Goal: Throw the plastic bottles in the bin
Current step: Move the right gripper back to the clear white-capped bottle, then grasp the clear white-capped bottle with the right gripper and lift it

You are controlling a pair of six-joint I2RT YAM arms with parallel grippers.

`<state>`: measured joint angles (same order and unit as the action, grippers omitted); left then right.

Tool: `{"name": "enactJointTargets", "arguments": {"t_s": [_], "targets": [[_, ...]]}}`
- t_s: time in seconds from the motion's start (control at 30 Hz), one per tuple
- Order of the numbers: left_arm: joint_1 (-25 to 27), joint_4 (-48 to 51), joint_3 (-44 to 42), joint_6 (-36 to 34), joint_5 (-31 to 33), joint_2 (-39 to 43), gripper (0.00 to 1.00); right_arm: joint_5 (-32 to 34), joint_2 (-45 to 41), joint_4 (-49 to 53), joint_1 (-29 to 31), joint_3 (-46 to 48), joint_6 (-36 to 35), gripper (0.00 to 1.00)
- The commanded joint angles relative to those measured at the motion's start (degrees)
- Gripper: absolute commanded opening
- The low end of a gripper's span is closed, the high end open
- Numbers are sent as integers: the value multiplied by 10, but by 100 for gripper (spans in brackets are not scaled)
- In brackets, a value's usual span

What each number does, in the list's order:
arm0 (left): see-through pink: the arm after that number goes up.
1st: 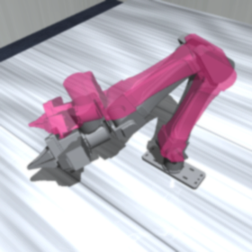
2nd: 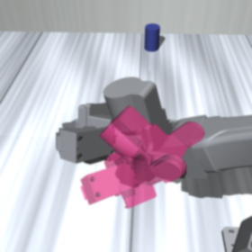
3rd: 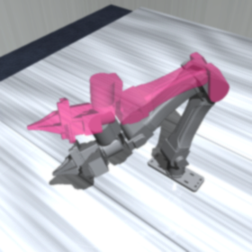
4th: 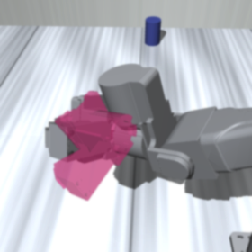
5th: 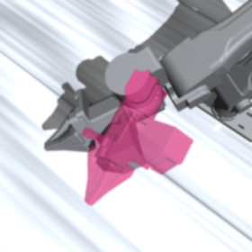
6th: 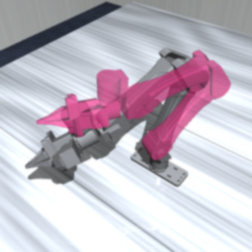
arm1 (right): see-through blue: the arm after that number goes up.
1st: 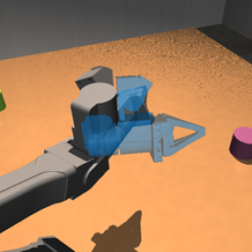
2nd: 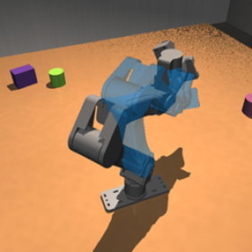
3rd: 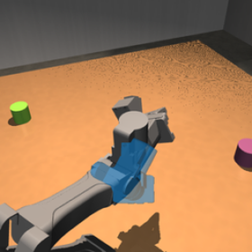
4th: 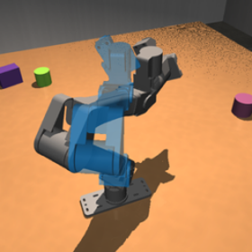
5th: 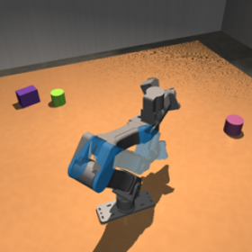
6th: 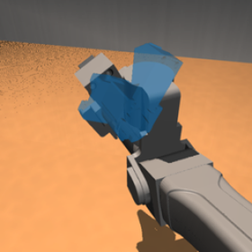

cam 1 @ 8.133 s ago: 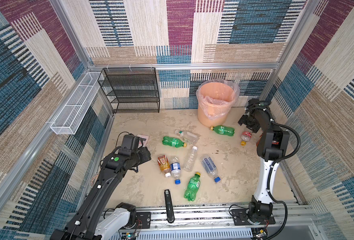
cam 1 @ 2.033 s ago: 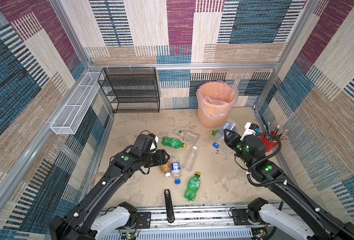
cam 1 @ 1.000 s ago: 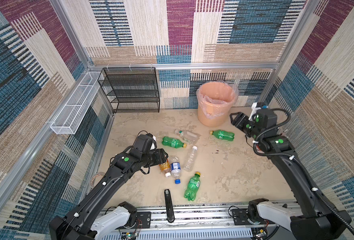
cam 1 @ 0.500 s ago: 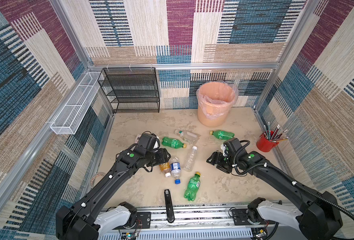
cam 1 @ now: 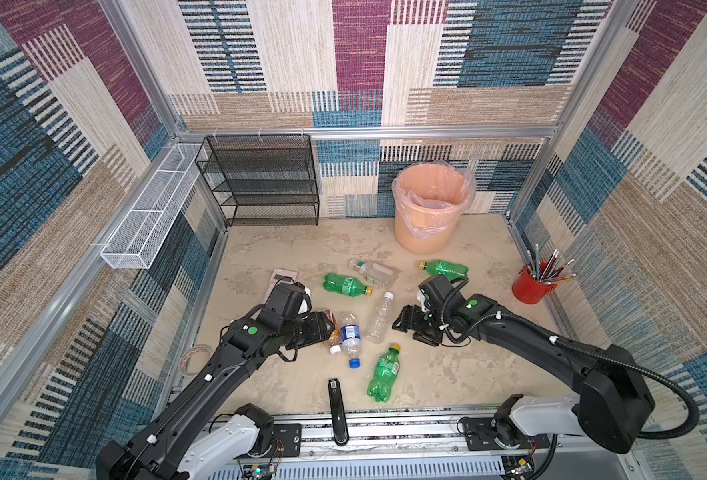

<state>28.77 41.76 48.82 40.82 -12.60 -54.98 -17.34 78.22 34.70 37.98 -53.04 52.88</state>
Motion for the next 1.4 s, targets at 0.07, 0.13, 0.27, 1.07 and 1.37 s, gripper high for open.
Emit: {"name": "enactJointTargets", "arguments": {"t_s": [0.07, 0.13, 0.27, 1.07, 1.37], "targets": [[0, 33, -13, 6, 2, 24, 61, 16, 47, -26, 20, -39, 4, 77], [0, 44, -16, 6, 7, 32, 61, 24, 65, -23, 25, -54, 4, 79], [0, 81, -14, 5, 28, 37, 61, 44, 95, -13, 30, -78, 5, 83], [0, 118, 5, -10, 42, 47, 62, 83, 262, -7, 30, -178, -16, 77], [0, 118, 10, -9, 42, 49, 62, 85, 269, -25, 30, -166, -24, 64]]}}
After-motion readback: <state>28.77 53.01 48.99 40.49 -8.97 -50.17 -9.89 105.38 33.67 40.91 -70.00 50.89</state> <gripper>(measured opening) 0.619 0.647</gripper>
